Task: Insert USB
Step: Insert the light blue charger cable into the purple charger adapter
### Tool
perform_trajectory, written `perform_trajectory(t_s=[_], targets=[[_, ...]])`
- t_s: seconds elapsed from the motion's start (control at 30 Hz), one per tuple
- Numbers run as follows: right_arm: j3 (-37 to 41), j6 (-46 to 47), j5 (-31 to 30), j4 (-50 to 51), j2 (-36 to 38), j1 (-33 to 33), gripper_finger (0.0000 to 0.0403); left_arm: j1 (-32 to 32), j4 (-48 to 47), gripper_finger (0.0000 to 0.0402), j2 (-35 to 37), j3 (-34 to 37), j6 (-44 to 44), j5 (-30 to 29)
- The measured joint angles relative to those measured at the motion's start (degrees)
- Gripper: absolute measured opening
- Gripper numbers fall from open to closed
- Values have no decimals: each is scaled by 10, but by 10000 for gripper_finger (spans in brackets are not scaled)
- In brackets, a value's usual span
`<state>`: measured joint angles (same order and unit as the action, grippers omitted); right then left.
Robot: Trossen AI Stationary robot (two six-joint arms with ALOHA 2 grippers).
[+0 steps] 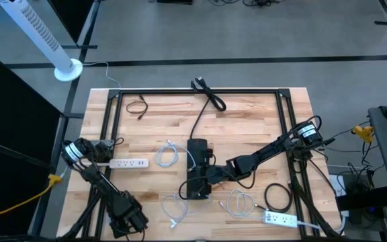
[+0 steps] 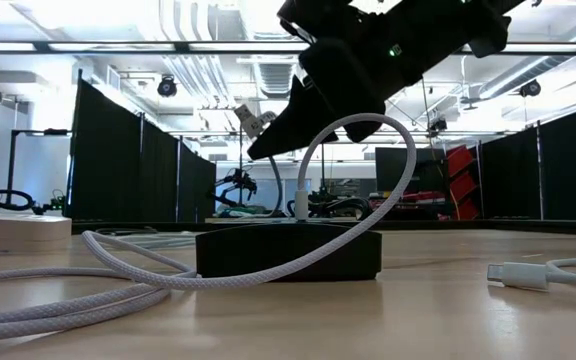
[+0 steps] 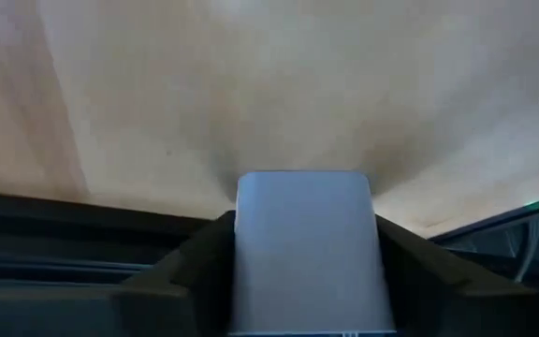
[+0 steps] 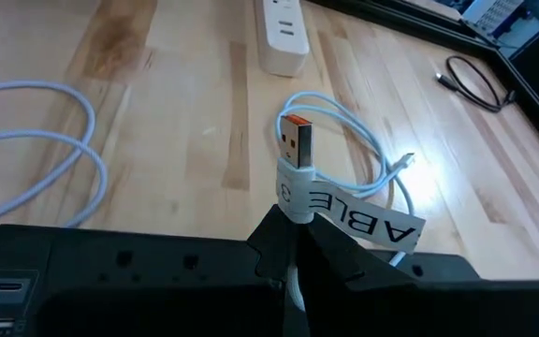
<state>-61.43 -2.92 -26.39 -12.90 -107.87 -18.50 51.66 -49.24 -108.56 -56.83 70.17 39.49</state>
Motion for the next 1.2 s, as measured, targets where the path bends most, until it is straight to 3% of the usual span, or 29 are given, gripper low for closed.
perform_trajectory(t_s=[0.13,0.23,0.3,0.37,0.5,0.53,0.6,0.7,0.8,1.07,1.2], targets=[[0,-2,0,-1,0,0,0,0,-6,193,1,-19,-5,-32],[0,-8,0,0,0,0,0,0,-57,193,9,-67,-22,-125],[0,-12,0,-5,0,0,0,1,-126,193,21,-119,-46,-236],[0,-21,0,-21,0,0,0,2,-180,193,35,-166,-63,-391],[0,-45,9,-66,0,0,0,0,-181,193,84,-196,-66,-709],[0,-60,10,-79,0,0,0,-5,-166,193,99,-192,-66,-763],[0,-102,9,-109,0,0,0,-20,-140,193,131,-174,-65,-815],[0,-203,-9,-144,0,0,0,-50,-102,193,178,-129,-56,-821],[-2,-308,-52,-166,0,2,0,-85,-26,193,232,-60,-69,-789],[-10,-430,-145,-165,0,29,0,-144,373,193,418,158,-312,-760],[-10,-456,-156,-168,0,44,0,-186,545,193,509,270,-377,-679]])
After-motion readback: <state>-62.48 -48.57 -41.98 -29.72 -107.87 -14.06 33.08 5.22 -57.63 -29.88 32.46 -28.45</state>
